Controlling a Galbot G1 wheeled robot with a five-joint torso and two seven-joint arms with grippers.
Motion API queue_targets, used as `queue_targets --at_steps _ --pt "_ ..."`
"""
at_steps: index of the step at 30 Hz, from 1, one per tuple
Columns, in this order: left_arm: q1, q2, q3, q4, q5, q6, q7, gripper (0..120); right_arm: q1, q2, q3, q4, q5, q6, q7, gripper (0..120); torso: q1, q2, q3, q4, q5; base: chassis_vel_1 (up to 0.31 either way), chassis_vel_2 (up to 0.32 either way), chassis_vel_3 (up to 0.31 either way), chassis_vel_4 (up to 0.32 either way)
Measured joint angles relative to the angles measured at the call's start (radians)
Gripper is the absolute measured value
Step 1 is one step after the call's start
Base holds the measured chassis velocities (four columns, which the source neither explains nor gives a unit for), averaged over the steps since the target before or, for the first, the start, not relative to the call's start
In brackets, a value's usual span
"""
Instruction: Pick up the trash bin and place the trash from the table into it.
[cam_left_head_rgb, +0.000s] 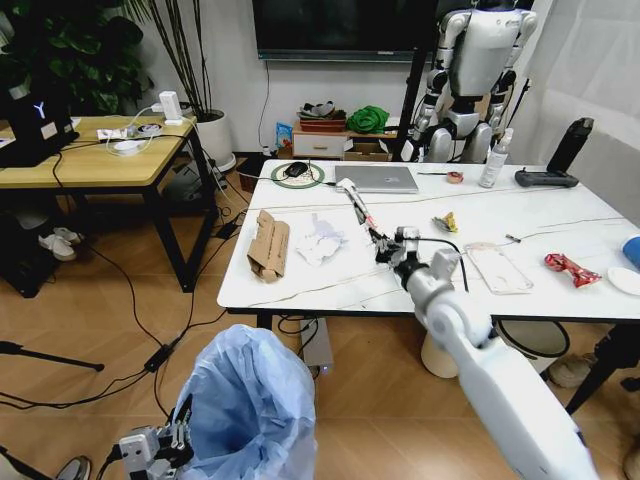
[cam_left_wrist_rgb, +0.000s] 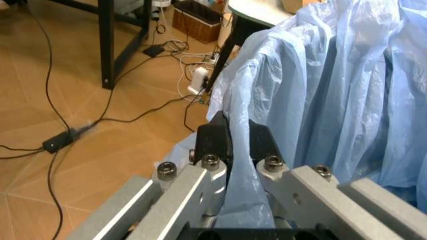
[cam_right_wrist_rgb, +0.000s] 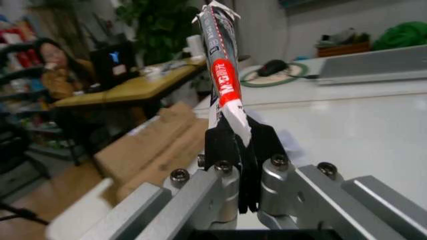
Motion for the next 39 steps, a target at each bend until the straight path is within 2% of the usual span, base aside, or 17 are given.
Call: queue_targets --at_steps 3,9,11,16,23,33,38,39 --pt "0.0 0.001 -0.002 -0.002 -0.004 0.004 0.0 0 -0.021 -0.015 -0.022 0.037 0.015 0.023 -0.02 0 0.0 0.0 0.0 0.0 0.0 0.0 0.0 0.0 0.0" --pt "-0.001 -0.003 -0.017 -0.001 -0.012 0.011 -0.001 0 -0.054 -0.075 -0.219 0.131 0.034 0.16 -0.148 0 0.0 0.0 0.0 0.0002 -0.0003 0.0 0.0 0.0 0.0" --pt "-0.002 -0.003 -0.021 0.0 -0.012 0.012 -0.001 0 -0.053 -0.079 -0.241 0.132 0.032 0.171 -0.157 0 0.0 0.0 0.0 0.0002 -0.0002 0.0 0.0 0.0 0.0" --pt "-0.007 -0.011 -0.057 -0.008 -0.021 0.026 0.0 0 -0.037 -0.089 -0.407 0.127 -0.005 0.235 -0.209 0 0.0 0.0 0.0 0.0003 -0.0003 0.0 0.0 0.0 0.0" --pt "-0.013 -0.036 -0.053 -0.019 -0.02 0.034 -0.001 0 -0.048 -0.089 -0.505 0.093 -0.077 0.253 -0.218 0 0.0 0.0 0.0 0.0003 -0.0002 0.0 0.0 0.0 0.0" --pt "-0.026 -0.045 -0.046 -0.015 -0.018 0.038 -0.004 0 -0.096 -0.094 -0.534 0.094 -0.14 0.263 -0.204 0 0.0 0.0 0.0 0.0002 -0.0002 0.0 0.0 0.0 0.0" --pt "-0.028 -0.044 -0.042 -0.015 -0.016 0.04 -0.005 0 -0.122 -0.09 -0.525 0.089 -0.184 0.271 -0.189 19 0.0 0.0 0.0 0.0002 -0.0001 0.0 0.0 0.0 0.0" --pt "-0.028 -0.044 -0.042 -0.015 -0.016 0.04 -0.005 0 -0.122 -0.09 -0.525 0.089 -0.184 0.271 -0.189 19 0.0 0.0 0.0 0.0002 -0.0001 0.0 0.0 0.0 0.0"
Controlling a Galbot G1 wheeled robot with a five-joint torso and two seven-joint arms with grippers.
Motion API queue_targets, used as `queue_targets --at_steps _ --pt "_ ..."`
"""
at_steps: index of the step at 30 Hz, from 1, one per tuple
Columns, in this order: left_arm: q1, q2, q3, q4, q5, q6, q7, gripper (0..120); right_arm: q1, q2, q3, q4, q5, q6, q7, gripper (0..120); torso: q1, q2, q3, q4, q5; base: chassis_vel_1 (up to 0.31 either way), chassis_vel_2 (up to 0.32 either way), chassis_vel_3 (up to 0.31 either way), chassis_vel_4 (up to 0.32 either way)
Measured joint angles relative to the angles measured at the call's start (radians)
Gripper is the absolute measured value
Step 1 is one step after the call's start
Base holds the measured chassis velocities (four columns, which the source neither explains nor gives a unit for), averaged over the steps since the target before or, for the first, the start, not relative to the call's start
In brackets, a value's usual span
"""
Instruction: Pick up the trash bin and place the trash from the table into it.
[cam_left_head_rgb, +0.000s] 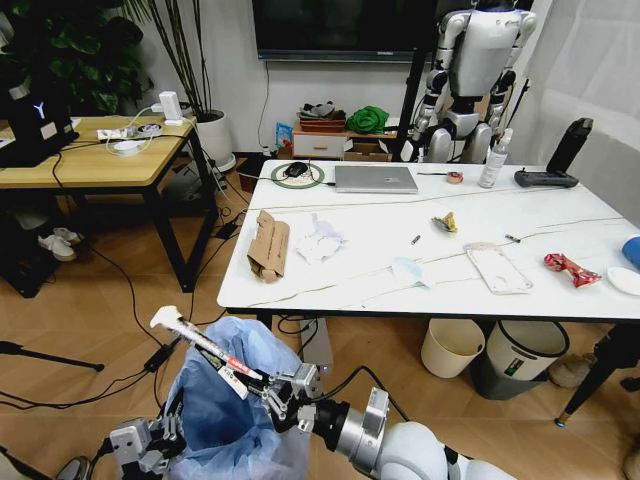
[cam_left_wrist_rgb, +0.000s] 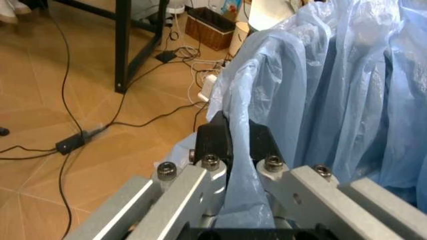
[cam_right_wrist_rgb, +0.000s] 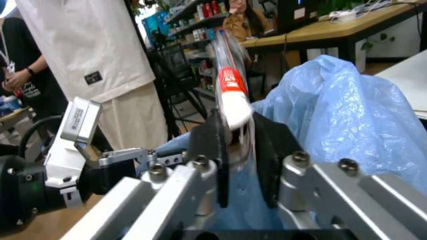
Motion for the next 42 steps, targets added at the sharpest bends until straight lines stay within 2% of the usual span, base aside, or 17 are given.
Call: queue_targets --at_steps 9,12,14,15,16,18,20,21,23,26,28,29,33,42 --pt "-0.004 0.007 0.0 0.003 0.0 0.005 -0.003 0 -0.023 -0.006 0.064 0.024 -0.015 0.013 0.006 53 0.0 0.0 0.0 0.0 0.0 0.0 0.0 0.0 0.0" --pt "-0.006 0.009 0.002 0.007 0.0 0.005 -0.003 0 -0.009 -0.006 0.097 0.044 0.003 0.026 0.013 65 0.0 0.0 0.0 -0.0001 -0.0001 0.0 0.0 0.0 0.0" --pt "-0.006 0.01 0.002 0.008 0.0 0.005 -0.003 0 -0.001 -0.002 0.109 0.05 0.018 0.025 0.018 68 0.0 0.0 0.0 -0.0001 -0.0001 0.0 0.0 0.0 0.0" --pt "-0.006 0.01 0.001 0.009 0.0 0.005 -0.003 0 0.018 0.01 0.124 0.057 0.043 0.016 0.038 75 0.0 0.0 0.0 -0.0002 0.0 0.0 0.0 0.0 0.0" --pt "-0.006 0.011 0.0 0.01 0.0 0.005 -0.003 0 0.037 0.022 0.135 0.058 0.056 0.002 0.062 79 0.0 0.0 0.0 -0.0002 -0.0001 0.0 0.0 0.0 0.0" --pt "-0.003 0.01 -0.005 0.013 0.0 0.005 -0.003 0 0.086 0.068 0.162 0.058 0.069 -0.091 0.156 86 0.0 0.0 0.0 -0.0001 -0.0001 0.0 0.0 0.0 0.0" --pt "-0.001 0.008 -0.009 0.014 0.0 0.004 -0.003 0 0.15 0.151 0.176 0.04 0.077 -0.247 0.329 94 0.0 0.0 0.0 -0.0003 -0.0004 0.0 0.0 0.0 0.0" --pt "-0.001 0.008 -0.009 0.014 0.0 0.004 -0.003 0 0.15 0.151 0.176 0.04 0.077 -0.247 0.329 94 0.0 0.0 0.0 -0.0003 -0.0004 0.0 0.0 0.0 0.0" --pt "0.0 0.005 -0.01 0.013 0.001 0.004 -0.003 0 0.226 0.25 0.176 -0.011 0.072 -0.376 0.475 99 0.0 0.0 0.0 0.0001 0.0 0.0 0.0 0.0 0.0" --pt "0.002 0.001 -0.016 0.01 0.002 0.002 -0.003 0 0.325 0.334 0.174 -0.092 0.074 -0.486 0.547 100 0.0 0.0 0.0 0.0003 -0.0005 0.0 0.0 0.0 0.0" --pt "0.003 0.0 -0.017 0.01 0.002 0.002 -0.003 0 0.331 0.339 0.173 -0.098 0.074 -0.491 0.549 100 0.0 0.0 0.0 0.0003 -0.0005 0.0 0.0 0.0 0.0" --pt "0.004 -0.002 -0.022 0.007 0.002 0.001 -0.003 0 0.376 0.372 0.163 -0.137 0.073 -0.521 0.565 100 0.0 0.0 0.0 0.0004 -0.0004 0.0 0.0 0.0 0.0" --pt "0.005 -0.008 -0.031 0.0 0.002 0.001 -0.003 0 0.44 0.424 0.116 -0.227 0.016 -0.566 0.577 100 0.0 0.0 0.0 0.0001 -0.0005 0.0 0.0 0.0 0.0" --pt "0.005 -0.013 -0.039 -0.004 -0.001 0.001 -0.003 0 0.463 0.508 0.031 -0.378 -0.128 -0.597 0.614 100 0.0 0.0 0.0 0.0 -0.0001 0.0 0.0 0.0 0.0"
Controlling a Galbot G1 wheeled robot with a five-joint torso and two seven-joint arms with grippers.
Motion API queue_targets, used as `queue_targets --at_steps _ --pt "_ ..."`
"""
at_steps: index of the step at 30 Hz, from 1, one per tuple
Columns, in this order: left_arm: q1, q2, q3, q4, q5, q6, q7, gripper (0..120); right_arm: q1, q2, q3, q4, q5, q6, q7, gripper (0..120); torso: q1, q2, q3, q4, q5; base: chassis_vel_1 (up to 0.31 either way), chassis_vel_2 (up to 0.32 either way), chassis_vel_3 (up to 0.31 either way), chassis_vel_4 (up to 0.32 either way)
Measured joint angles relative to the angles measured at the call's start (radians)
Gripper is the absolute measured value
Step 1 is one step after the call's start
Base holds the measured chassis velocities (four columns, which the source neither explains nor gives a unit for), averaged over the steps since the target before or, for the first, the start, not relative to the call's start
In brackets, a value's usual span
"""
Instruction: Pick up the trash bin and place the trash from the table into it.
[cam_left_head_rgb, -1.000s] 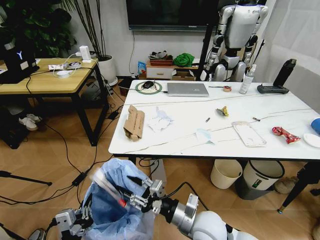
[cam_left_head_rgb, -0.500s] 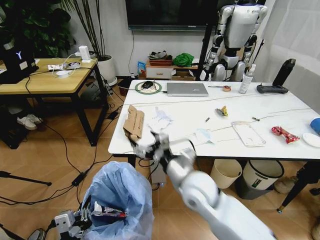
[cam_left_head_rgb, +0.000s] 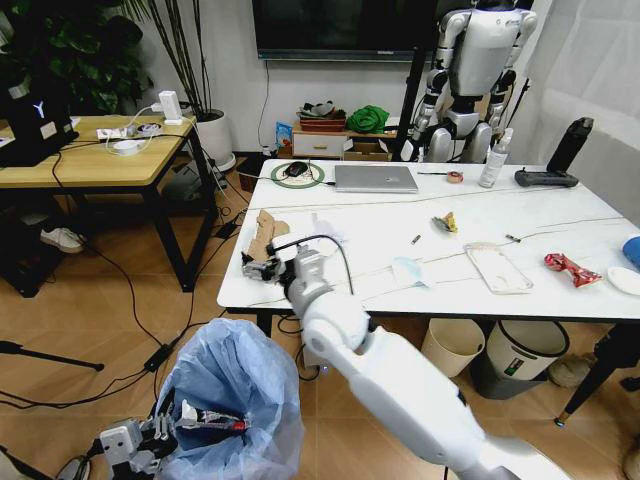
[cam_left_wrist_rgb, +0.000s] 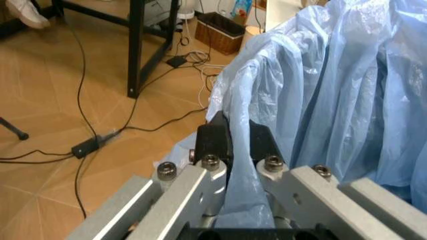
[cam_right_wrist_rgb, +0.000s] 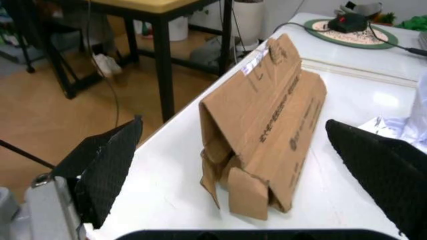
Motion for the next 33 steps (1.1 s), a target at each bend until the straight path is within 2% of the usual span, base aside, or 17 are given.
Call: queue_targets --at_steps 7,12,17,20,21,24,26,32,33 --pt "0.001 -0.003 -0.001 -0.001 0.0 -0.004 0.001 0 0.036 0.087 -0.01 -0.125 -0.049 -0.002 0.013 100 0.0 0.0 0.0 0.0 0.0 0.0 0.0 0.0 0.0" --pt "0.001 -0.003 -0.001 -0.002 -0.001 -0.005 0.001 0 0.046 0.113 -0.007 -0.16 -0.083 -0.002 0.002 100 0.0 0.0 0.0 0.0001 0.0 0.0 0.0 0.0 0.0" --pt "0.005 -0.002 -0.005 -0.006 -0.003 -0.008 0.003 0 0.036 0.087 0.011 -0.177 -0.14 0.02 -0.064 84 0.0 0.0 0.0 -0.0002 0.0001 0.0 0.0 0.0 0.0" --pt "0.003 -0.003 -0.003 -0.004 -0.003 -0.008 0.003 0 0.033 0.085 0.025 -0.18 -0.14 0.022 -0.065 72 0.0 0.0 0.0 -0.0003 0.0002 0.0 0.0 0.0 0.0" --pt "0.003 -0.003 -0.003 -0.004 -0.003 -0.008 0.003 0 0.033 0.085 0.025 -0.18 -0.14 0.022 -0.065 72 0.0 0.0 0.0 -0.0003 0.0002 0.0 0.0 0.0 0.0" --pt "0.0 -0.004 0.004 -0.001 -0.002 -0.008 0.003 0 0.034 0.088 0.029 -0.18 -0.134 0.02 -0.063 57 0.0 0.0 0.0 -0.0001 0.0002 0.0 0.0 0.0 0.0" --pt "-0.001 -0.004 0.004 -0.001 -0.002 -0.008 0.003 0 0.035 0.089 0.029 -0.18 -0.133 0.018 -0.062 54 0.0 0.0 0.0 0.0 0.0001 0.0 0.0 0.0 0.0" --pt "0.0 -0.003 0.002 0.0 -0.002 -0.008 0.003 0 0.038 0.096 0.027 -0.184 -0.132 0.016 -0.061 27 0.0 0.0 0.0 -0.0001 0.0001 0.0 0.0 0.0 0.0" --pt "0.0 -0.003 0.002 0.0 -0.002 -0.008 0.003 0 0.038 0.096 0.027 -0.184 -0.132 0.016 -0.061 27 0.0 0.0 0.0 -0.0001 0.0001 0.0 0.0 0.0 0.0"
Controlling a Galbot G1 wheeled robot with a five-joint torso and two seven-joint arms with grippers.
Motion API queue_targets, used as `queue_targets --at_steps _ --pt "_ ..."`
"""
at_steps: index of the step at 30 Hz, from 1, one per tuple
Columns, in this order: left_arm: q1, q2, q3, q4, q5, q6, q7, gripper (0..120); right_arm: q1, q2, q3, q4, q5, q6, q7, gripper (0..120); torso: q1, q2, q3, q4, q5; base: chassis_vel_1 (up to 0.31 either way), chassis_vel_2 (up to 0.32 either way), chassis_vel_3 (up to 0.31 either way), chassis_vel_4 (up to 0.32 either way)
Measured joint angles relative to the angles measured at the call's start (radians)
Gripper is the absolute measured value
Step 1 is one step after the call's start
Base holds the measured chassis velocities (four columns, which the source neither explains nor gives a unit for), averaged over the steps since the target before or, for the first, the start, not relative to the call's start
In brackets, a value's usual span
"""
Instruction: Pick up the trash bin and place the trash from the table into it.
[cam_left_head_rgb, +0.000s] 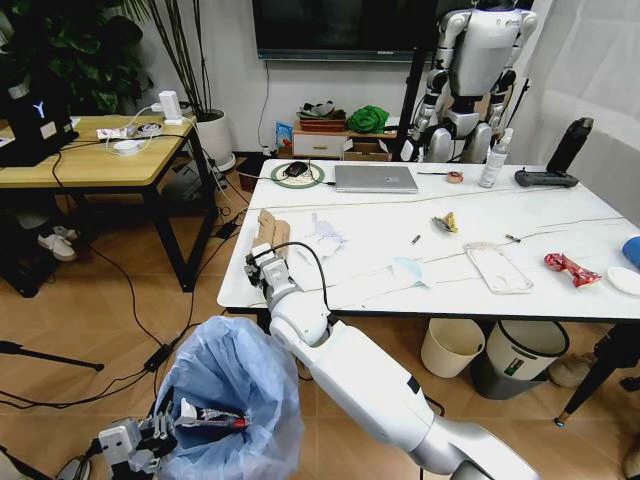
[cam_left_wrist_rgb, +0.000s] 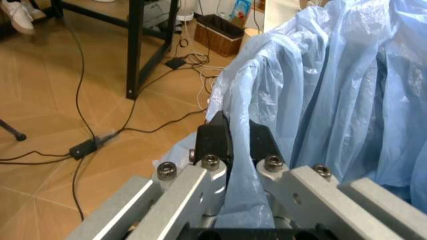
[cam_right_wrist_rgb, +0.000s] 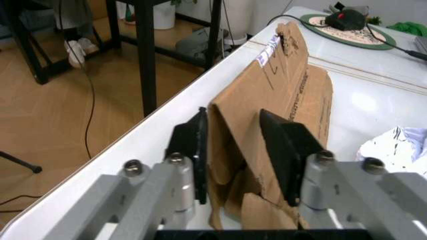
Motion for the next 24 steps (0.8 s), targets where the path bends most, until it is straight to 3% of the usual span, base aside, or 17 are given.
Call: queue_targets --at_steps 7,17,21,24 --pt "0.0 0.001 -0.002 0.0 0.0 -0.001 0.0 0 -0.005 -0.017 0.005 -0.004 -0.002 0.0 0.002 0 0.0 0.0 0.0 0.0002 0.0001 0.0 0.0 0.0 0.0" --pt "-0.006 0.009 -0.001 0.006 -0.002 -0.001 0.0 0 -0.02 -0.099 0.053 0.073 0.044 0.04 -0.009 0 0.0 0.0 0.0 0.0 0.0001 0.0 0.0 0.0 0.0" --pt "-0.006 0.016 -0.003 0.005 -0.009 -0.001 0.0 0 -0.032 -0.187 0.046 0.226 0.177 0.2 -0.019 0 0.0 0.0 0.0 -0.0002 0.0001 0.0 0.0 0.0 0.0" --pt "-0.003 0.02 -0.011 0.001 -0.017 0.001 -0.001 0 -0.04 -0.221 0.031 0.312 0.236 0.256 -0.041 0 0.0 0.0 0.0 -0.0001 0.0003 0.0 0.0 0.0 0.0"
